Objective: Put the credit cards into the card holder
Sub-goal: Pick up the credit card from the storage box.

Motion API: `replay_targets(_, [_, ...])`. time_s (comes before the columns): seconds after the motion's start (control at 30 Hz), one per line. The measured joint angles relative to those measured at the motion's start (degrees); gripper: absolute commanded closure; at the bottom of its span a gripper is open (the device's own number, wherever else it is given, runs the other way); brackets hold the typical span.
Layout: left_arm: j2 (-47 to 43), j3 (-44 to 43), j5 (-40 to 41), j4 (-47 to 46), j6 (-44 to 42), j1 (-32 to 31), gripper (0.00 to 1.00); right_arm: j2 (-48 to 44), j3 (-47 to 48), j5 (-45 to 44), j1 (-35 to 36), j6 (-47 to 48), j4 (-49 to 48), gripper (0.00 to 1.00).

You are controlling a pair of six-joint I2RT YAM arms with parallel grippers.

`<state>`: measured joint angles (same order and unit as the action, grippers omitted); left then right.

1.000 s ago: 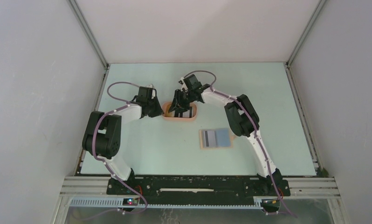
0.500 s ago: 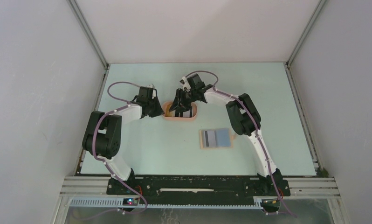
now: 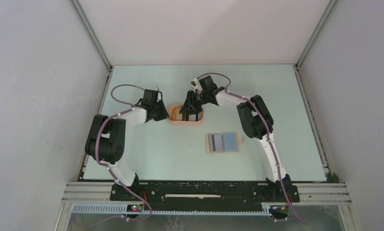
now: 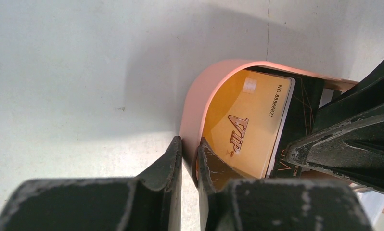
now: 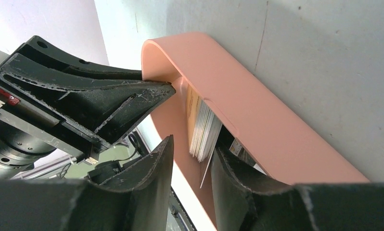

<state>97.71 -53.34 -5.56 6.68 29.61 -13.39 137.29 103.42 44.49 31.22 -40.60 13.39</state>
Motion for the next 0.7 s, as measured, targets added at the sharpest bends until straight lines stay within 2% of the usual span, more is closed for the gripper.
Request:
replay_targets(0.23, [0.0,0.0,0.1,0.0,0.1,0.0,0.84,-0.4,-1.1,0.0,-0.5,0.2,-0.3,0.72])
replay_targets(0.53, [0.0,0.0,0.5,0.0,0.4,-0.2,0.84,-0.4,-2.1,-0.7,-1.0,0.6,0.1,0.95])
replay_targets(0.7, [-0.1,0.0,1.0,0.0,0.5,-0.5,0.83,-1.1,-2.6,-1.7,-1.1,1.5,1.4,1.00])
